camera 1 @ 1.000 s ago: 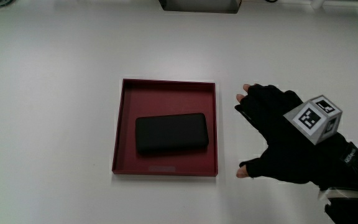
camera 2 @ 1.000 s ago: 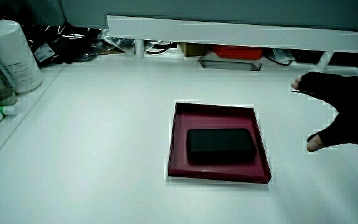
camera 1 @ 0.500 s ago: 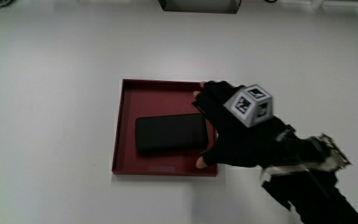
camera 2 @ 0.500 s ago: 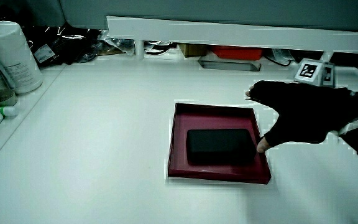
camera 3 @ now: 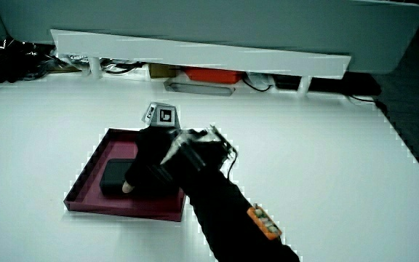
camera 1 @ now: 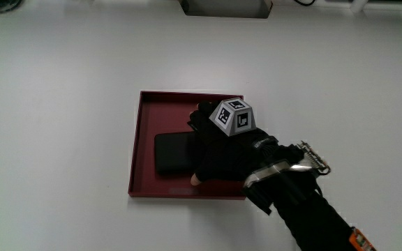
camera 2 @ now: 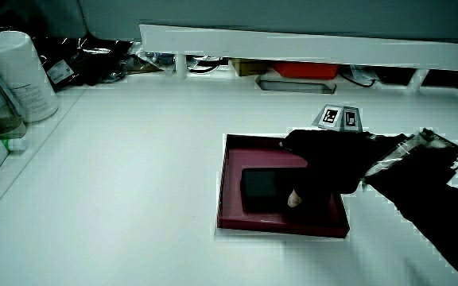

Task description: Pick battery from plate

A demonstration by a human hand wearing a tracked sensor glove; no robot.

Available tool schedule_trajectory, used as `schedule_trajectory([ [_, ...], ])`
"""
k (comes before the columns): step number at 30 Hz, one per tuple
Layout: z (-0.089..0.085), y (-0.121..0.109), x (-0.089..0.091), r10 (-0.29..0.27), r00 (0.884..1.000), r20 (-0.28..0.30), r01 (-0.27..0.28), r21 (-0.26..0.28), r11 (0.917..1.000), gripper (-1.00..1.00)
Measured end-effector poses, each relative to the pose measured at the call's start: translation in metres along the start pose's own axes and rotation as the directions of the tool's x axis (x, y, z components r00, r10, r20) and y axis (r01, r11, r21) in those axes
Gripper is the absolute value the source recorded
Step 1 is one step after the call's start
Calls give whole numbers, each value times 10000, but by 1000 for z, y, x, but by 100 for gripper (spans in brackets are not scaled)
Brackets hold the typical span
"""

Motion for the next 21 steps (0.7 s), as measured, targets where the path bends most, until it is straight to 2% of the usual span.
schedule_trajectory([
  [5,-9,12,0,-224,9996,-157,222,-145,9996,0],
  [6,-11,13,-1,-103,9996,-263,96,-280,9996,0],
  [7,-13,16,0,-212,9996,-182,208,-214,9996,0],
  [8,-12,16,-3,-62,9996,-277,57,-212,9998,0],
  [9,-16,20,-1,-228,9992,-320,212,-474,9987,0],
  [10,-16,20,-2,-276,9995,-183,272,-213,9994,0],
  [12,-20,24,0,-326,9989,-341,313,-375,9988,0],
  [13,-22,25,-1,-274,9993,-246,261,-531,9982,0],
  [14,-23,26,0,-430,9990,-134,425,-349,9985,0],
  [16,-27,29,2,-507,9986,-178,497,-538,9973,0],
  [17,-25,27,0,-422,9990,-158,416,-336,9986,0],
  [18,-30,32,3,-634,9980,-73,630,-521,9967,0],
  [21,-31,31,2,-564,9984,-20,563,-334,9979,14],
])
